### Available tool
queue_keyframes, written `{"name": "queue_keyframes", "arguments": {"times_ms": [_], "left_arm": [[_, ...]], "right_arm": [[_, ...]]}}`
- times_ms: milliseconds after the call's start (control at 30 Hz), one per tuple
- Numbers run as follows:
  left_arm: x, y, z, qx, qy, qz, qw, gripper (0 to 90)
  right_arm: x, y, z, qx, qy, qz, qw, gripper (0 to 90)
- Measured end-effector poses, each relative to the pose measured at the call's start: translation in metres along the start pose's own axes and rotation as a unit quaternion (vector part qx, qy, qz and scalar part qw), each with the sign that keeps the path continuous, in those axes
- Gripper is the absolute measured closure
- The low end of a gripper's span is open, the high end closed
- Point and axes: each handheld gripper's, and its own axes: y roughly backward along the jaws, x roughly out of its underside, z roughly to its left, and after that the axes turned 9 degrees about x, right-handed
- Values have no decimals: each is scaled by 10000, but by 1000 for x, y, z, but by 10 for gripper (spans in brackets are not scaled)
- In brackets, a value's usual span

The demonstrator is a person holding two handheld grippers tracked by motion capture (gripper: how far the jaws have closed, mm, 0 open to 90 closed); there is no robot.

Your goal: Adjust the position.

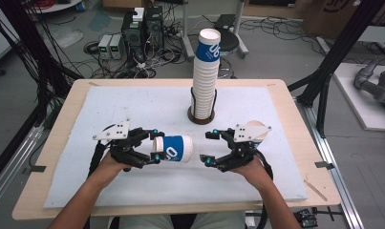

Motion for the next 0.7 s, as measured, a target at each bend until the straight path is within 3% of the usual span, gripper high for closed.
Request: {"name": "queue_keyframes", "arguments": {"times_ms": [167, 700], "left_arm": [[1, -2, -1, 77, -39, 0, 10000, 311], [-2, -13, -5, 344, -115, -40, 9993, 312]], "right_arm": [[7, -3, 2, -113, -159, 4, 9998, 195], [10, -16, 7, -507, -253, 67, 9984, 195]]}}
